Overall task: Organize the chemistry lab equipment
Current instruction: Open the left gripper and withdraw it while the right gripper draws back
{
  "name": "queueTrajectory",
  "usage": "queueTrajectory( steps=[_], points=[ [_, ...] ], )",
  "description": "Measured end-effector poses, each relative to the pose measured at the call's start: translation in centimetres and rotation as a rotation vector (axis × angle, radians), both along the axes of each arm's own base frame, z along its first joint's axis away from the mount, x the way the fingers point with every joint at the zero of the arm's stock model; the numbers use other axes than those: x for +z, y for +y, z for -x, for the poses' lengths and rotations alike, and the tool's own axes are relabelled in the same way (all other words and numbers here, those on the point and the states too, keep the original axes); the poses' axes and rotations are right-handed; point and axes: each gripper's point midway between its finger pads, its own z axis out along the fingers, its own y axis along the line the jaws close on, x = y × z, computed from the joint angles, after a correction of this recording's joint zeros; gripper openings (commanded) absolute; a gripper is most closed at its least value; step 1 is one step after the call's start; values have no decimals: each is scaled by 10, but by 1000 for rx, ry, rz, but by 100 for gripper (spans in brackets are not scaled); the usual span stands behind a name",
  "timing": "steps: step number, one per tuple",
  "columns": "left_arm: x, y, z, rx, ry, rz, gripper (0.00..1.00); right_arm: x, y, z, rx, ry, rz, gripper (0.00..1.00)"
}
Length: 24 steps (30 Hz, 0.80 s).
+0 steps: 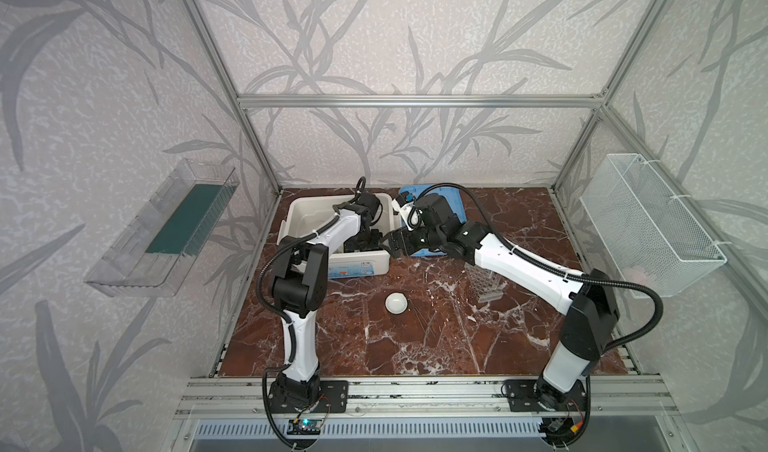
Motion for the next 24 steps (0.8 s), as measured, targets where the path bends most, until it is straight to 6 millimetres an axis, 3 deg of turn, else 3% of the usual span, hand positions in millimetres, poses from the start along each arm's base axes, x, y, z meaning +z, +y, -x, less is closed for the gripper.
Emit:
queueTrajectory(
  steps=[6, 13, 17, 21, 24],
  points=[
    [49, -1, -4, 0, -98, 27, 88, 4, -6, 2, -13, -10, 10, 98],
    [120, -7, 5, -18, -239, 120, 88, 40, -35, 18, -55, -78, -21, 99],
    [169, -11, 20, -42, -339, 194, 83, 55, -57, 33, -76, -112, -32, 99],
    [215, -13, 44, -80, -436, 253, 78, 52, -80, 48, -101, -126, -18, 99],
    [233, -18, 67, -122, -455, 265, 74, 44, -95, 57, -117, -125, -2, 99]
  ],
)
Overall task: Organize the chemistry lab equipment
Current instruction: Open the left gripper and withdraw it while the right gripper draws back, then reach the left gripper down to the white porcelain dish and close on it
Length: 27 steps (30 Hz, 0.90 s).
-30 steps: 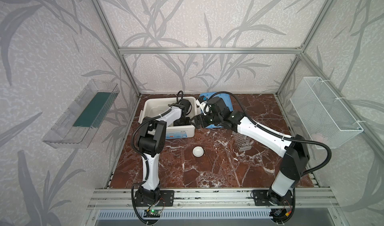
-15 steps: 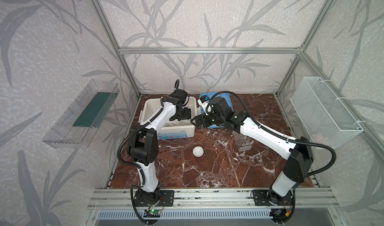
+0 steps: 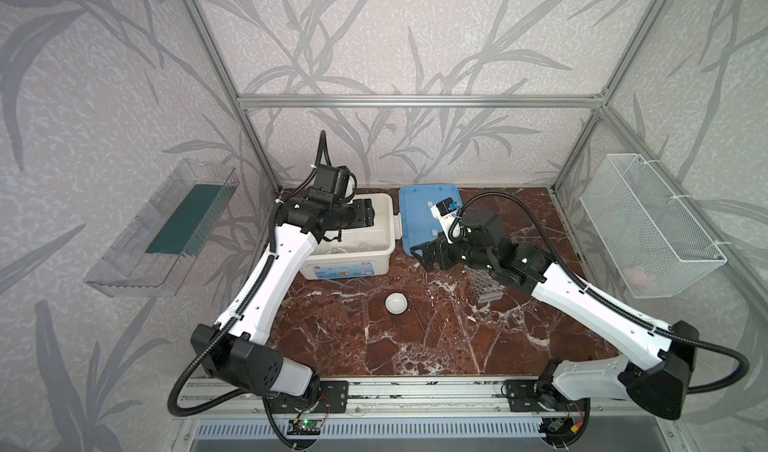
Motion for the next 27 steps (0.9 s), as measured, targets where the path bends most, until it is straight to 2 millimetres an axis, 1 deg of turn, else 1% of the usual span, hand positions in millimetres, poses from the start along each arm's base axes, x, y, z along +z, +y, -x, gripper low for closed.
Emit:
queueTrajectory(
  steps=[3, 5, 6, 8, 11, 13, 15, 16, 20, 22, 26, 27],
  points=[
    [2, -20, 27, -86, 17, -18, 74, -9, -11, 7, -7, 6, 16, 99],
    [-5, -37, 46, -159, 40, -31, 73, -17, -16, 12, 0, 11, 30, 99],
    [-11, -43, 55, -186, 54, -37, 73, -22, -18, 15, 4, 15, 37, 99],
    [-28, -53, 75, -246, 96, -52, 71, -36, -23, 22, 16, 32, 56, 99],
    [-60, -54, 99, -273, 172, -70, 71, -59, -32, 33, 23, 60, 83, 99],
    [-77, -54, 112, -272, 213, -68, 71, -71, -39, 38, 22, 76, 99, 99],
    [-91, -57, 124, -277, 243, -62, 72, -81, -45, 43, 20, 87, 110, 99],
    [-98, -60, 130, -285, 257, -63, 75, -85, -47, 46, 18, 91, 114, 99],
    [-125, -70, 142, -300, 293, -80, 88, -98, -52, 51, 15, 110, 116, 99],
    [-142, -73, 145, -295, 320, -100, 92, -106, -53, 54, 18, 129, 115, 99],
    [-181, -79, 146, -283, 393, -147, 99, -119, -52, 58, 26, 162, 118, 99],
    [-190, -80, 145, -280, 408, -159, 99, -121, -53, 58, 26, 165, 120, 99]
  ],
)
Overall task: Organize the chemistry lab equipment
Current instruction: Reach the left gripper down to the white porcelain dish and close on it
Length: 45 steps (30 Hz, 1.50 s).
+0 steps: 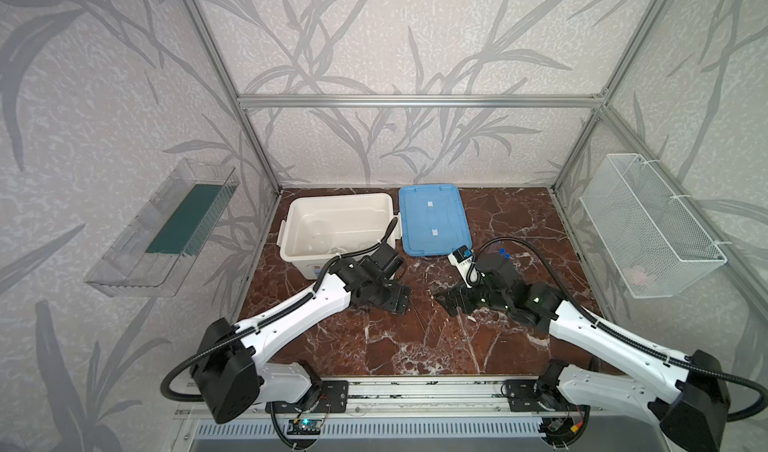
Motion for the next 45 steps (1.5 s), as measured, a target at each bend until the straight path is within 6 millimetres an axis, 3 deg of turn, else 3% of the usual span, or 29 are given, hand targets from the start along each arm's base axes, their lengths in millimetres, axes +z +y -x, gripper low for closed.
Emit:
queueTrajectory(
  steps=[5, 11, 17, 26, 34, 45],
  points=[
    [-36, -7, -4, 4, 35, -55, 99, -6, -2, 1, -9, 11, 3, 99],
    [-58, -6, -11, 24, 34, -100, 95, -12, -3, 1, -21, 15, 7, 99],
    [-69, -4, -17, 37, 24, -129, 89, -16, -5, 1, -28, 21, 16, 99],
    [-86, -2, -21, 42, 33, -173, 88, -16, -5, 1, -28, 22, 17, 99],
    [-89, 0, -24, 49, 22, -186, 83, -20, -7, 1, -35, 24, 27, 99],
    [-96, 0, -26, 52, 26, -206, 86, -21, -7, 1, -36, 25, 29, 99]
  ],
)
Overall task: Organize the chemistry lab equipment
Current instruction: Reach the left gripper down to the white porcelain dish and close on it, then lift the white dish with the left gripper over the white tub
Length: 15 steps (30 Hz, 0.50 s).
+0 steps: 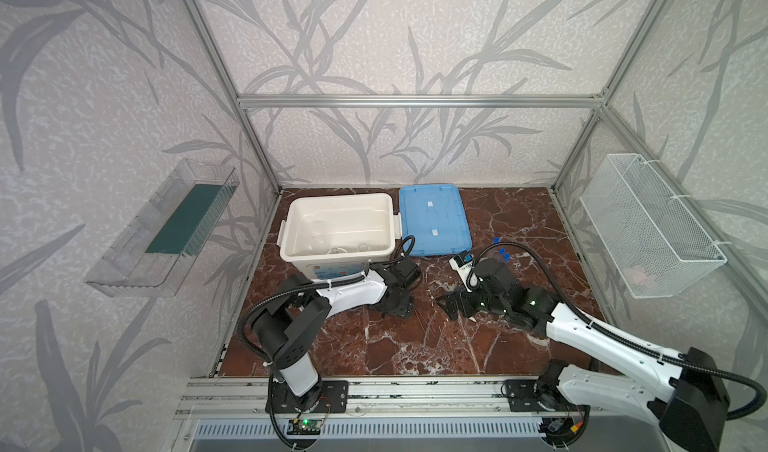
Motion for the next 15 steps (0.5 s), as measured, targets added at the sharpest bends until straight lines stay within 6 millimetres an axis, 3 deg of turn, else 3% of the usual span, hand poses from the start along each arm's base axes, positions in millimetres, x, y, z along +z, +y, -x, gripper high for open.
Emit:
queueTrajectory(
  steps=[15],
  points=[
    [-1, -6, -7, -2, -16, 3, 80, -1, -1, -1, -5, -1, 7, 99]
  ],
)
